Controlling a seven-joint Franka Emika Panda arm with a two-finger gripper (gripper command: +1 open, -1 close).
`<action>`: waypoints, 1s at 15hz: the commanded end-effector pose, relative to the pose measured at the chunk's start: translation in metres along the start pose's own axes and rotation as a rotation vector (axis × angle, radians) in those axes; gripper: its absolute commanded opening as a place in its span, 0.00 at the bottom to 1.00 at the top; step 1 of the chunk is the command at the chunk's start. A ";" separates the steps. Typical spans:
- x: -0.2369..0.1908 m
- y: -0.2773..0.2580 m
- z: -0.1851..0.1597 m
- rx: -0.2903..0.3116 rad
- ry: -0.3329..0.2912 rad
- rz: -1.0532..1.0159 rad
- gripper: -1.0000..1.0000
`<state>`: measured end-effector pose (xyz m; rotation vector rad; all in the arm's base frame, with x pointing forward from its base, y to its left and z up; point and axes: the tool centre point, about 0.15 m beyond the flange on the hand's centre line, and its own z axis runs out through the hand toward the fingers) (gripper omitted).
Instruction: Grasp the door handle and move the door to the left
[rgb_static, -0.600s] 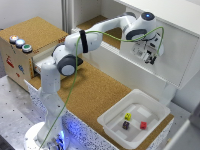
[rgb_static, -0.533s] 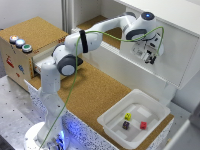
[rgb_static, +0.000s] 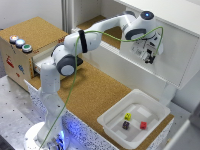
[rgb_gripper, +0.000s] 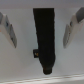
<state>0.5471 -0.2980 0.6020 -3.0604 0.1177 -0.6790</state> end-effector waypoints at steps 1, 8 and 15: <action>-0.011 -0.006 -0.003 -0.027 0.073 0.011 1.00; -0.009 -0.002 0.002 -0.069 0.118 0.033 0.00; -0.013 -0.013 0.013 -0.077 0.120 0.038 0.00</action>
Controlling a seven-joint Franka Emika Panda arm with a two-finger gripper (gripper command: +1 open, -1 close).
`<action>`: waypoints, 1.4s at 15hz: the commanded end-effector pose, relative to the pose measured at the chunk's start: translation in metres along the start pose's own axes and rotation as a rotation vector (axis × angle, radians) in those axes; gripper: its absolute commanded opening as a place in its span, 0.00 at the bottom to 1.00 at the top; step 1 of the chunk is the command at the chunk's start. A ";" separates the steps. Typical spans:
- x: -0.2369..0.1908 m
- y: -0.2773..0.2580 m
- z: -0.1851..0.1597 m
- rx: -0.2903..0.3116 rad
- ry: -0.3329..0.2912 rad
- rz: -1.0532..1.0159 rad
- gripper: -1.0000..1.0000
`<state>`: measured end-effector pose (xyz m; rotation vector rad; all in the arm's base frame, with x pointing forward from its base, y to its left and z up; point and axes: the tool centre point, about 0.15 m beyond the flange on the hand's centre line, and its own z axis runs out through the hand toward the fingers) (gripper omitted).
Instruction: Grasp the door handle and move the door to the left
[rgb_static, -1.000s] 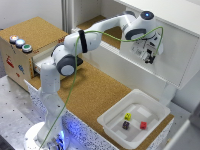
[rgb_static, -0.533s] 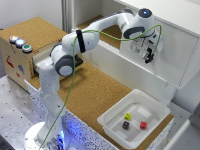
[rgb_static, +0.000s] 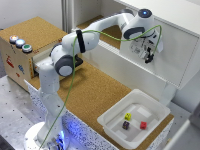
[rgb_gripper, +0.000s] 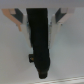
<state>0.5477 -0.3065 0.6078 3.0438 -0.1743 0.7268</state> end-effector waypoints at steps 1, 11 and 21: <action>-0.019 -0.026 0.016 -0.064 0.093 0.003 0.00; -0.047 -0.128 -0.001 -0.188 0.177 -0.050 0.00; -0.049 -0.242 -0.006 -0.191 0.211 -0.060 0.00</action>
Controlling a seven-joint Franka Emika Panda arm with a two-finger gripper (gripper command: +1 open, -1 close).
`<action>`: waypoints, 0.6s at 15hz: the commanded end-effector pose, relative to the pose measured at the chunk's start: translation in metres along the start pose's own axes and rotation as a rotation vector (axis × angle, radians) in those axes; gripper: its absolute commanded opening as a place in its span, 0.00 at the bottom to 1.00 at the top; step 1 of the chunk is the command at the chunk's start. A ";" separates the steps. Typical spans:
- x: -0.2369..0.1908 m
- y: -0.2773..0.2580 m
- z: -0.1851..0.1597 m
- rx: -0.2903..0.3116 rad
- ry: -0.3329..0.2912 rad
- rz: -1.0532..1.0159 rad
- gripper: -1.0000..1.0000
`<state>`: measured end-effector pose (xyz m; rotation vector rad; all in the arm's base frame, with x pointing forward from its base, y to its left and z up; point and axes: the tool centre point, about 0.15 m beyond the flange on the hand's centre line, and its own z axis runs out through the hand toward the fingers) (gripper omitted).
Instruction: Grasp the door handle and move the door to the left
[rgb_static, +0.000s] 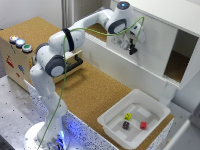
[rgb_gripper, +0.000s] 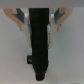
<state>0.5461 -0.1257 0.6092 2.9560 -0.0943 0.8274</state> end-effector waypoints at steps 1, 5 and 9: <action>-0.025 -0.075 -0.005 -0.146 0.129 -0.011 0.00; -0.024 -0.122 -0.011 -0.121 0.145 -0.059 0.00; -0.028 -0.177 -0.017 -0.081 0.158 -0.114 0.00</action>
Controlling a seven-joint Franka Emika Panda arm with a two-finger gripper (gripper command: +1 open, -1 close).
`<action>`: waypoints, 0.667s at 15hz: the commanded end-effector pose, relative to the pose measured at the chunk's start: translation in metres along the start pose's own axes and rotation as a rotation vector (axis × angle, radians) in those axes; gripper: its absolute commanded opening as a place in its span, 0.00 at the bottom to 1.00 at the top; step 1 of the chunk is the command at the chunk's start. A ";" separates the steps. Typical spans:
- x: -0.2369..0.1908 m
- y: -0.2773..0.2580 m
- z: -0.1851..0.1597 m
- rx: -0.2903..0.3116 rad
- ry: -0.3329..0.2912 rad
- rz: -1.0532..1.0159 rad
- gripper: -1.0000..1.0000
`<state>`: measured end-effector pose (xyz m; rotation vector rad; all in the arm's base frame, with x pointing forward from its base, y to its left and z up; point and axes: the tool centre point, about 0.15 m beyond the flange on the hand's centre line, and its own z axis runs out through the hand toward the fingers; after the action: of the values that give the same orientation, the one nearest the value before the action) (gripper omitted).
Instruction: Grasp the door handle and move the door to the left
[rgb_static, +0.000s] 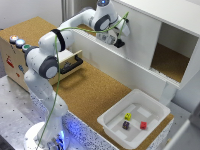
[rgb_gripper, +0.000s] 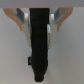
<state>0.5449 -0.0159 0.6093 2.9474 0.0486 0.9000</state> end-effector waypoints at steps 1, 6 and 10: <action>-0.016 -0.084 -0.006 -0.114 0.106 -0.048 0.00; -0.023 -0.139 -0.012 -0.037 0.117 -0.092 0.00; -0.026 -0.174 -0.020 0.004 0.133 -0.129 0.00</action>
<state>0.5417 0.1065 0.6092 2.9495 0.2338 0.9665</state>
